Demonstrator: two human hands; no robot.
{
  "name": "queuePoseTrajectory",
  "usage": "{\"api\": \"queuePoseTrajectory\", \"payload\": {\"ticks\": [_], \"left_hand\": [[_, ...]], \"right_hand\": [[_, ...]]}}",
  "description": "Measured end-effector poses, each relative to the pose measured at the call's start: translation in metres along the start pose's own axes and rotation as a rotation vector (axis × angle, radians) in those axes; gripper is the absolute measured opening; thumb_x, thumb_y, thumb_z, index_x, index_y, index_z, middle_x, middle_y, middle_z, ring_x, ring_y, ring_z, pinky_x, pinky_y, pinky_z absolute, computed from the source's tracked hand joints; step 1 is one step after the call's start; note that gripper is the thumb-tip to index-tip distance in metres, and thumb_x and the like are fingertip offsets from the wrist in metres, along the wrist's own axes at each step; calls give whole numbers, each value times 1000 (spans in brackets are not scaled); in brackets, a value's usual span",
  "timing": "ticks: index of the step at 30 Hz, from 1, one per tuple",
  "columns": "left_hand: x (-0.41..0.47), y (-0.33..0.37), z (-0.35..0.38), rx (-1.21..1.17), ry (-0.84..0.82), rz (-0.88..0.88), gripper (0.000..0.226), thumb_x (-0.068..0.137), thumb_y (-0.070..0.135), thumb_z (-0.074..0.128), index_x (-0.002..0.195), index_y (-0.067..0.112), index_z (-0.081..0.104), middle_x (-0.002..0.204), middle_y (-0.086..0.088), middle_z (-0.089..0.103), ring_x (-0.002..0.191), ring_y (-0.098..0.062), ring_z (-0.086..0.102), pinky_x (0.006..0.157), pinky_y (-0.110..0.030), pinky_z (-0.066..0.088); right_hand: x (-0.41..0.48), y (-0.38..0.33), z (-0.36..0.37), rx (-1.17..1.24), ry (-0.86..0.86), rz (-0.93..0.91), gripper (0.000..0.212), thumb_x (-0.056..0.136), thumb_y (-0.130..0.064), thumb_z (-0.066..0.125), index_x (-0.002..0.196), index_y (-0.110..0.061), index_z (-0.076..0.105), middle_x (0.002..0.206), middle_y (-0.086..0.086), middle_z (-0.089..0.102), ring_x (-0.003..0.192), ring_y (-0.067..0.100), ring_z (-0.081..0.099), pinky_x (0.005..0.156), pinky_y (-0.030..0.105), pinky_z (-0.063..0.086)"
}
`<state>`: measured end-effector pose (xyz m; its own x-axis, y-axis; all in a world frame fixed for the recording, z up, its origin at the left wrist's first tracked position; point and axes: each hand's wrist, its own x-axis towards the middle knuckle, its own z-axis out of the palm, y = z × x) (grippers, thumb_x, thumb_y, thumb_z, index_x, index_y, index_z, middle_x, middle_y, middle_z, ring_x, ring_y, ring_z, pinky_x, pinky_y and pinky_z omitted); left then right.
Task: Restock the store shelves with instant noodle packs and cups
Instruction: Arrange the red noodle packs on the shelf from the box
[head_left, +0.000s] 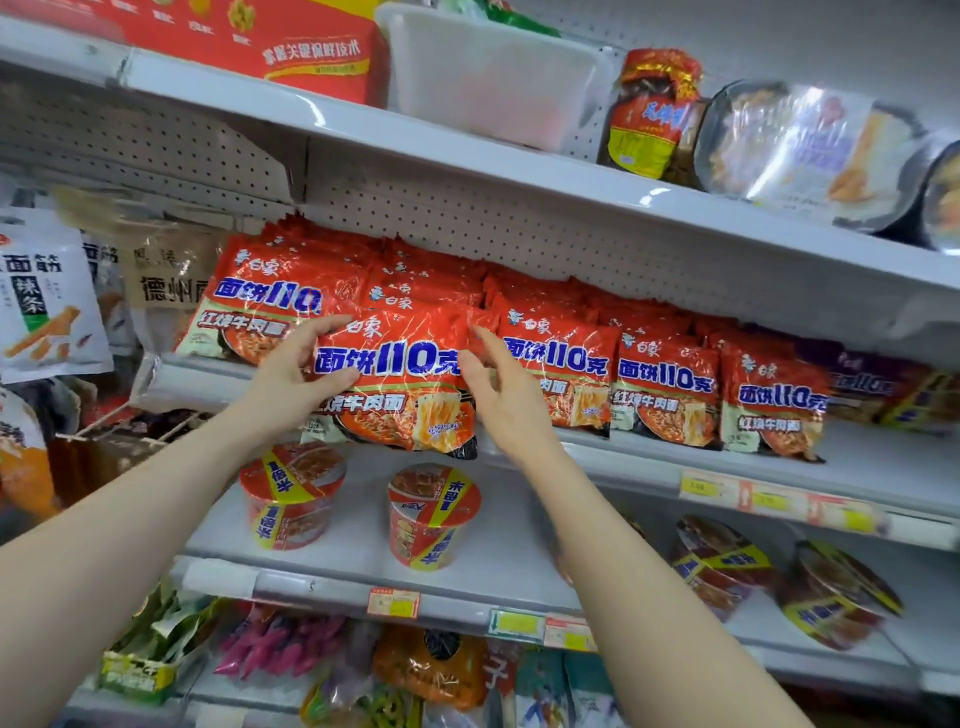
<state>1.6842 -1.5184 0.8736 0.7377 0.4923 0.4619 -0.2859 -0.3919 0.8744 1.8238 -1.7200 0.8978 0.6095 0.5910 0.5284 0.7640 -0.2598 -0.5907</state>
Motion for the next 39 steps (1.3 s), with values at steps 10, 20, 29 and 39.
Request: {"api": "queuePoseTrajectory", "payload": {"ticks": [10, 20, 29, 39], "left_hand": [[13, 26, 132, 25, -110, 94, 55, 89, 14, 69, 132, 41, 49, 132, 12, 54, 116, -2, 56, 94, -33, 52], [19, 62, 259, 192, -297, 130, 90, 82, 6, 74, 150, 37, 22, 149, 12, 31, 128, -10, 46, 96, -16, 45], [39, 69, 345, 514, -153, 149, 98, 86, 20, 73, 155, 41, 6, 163, -5, 14, 150, -22, 14, 119, -42, 20], [54, 63, 364, 930, -85, 305, 82, 88, 31, 70, 155, 26, 22, 164, -10, 4, 151, -27, -2, 119, -39, 5]], "right_hand": [[-39, 59, -102, 60, 29, 89, 87, 87, -39, 74, 154, -33, 20, 149, -6, 45, 131, 9, 46, 110, 43, 43], [-46, 136, -198, -1, 153, 118, 83, 90, -27, 71, 156, -27, 21, 158, -7, 33, 142, 12, 34, 114, 34, 33], [-36, 199, -241, -45, 216, 157, 76, 92, -33, 69, 154, -30, 26, 155, -6, 37, 141, 14, 35, 111, 34, 34], [-24, 225, -235, -295, 205, 178, 67, 95, -40, 63, 153, -25, 33, 151, 12, 36, 139, 29, 33, 112, 41, 31]]}}
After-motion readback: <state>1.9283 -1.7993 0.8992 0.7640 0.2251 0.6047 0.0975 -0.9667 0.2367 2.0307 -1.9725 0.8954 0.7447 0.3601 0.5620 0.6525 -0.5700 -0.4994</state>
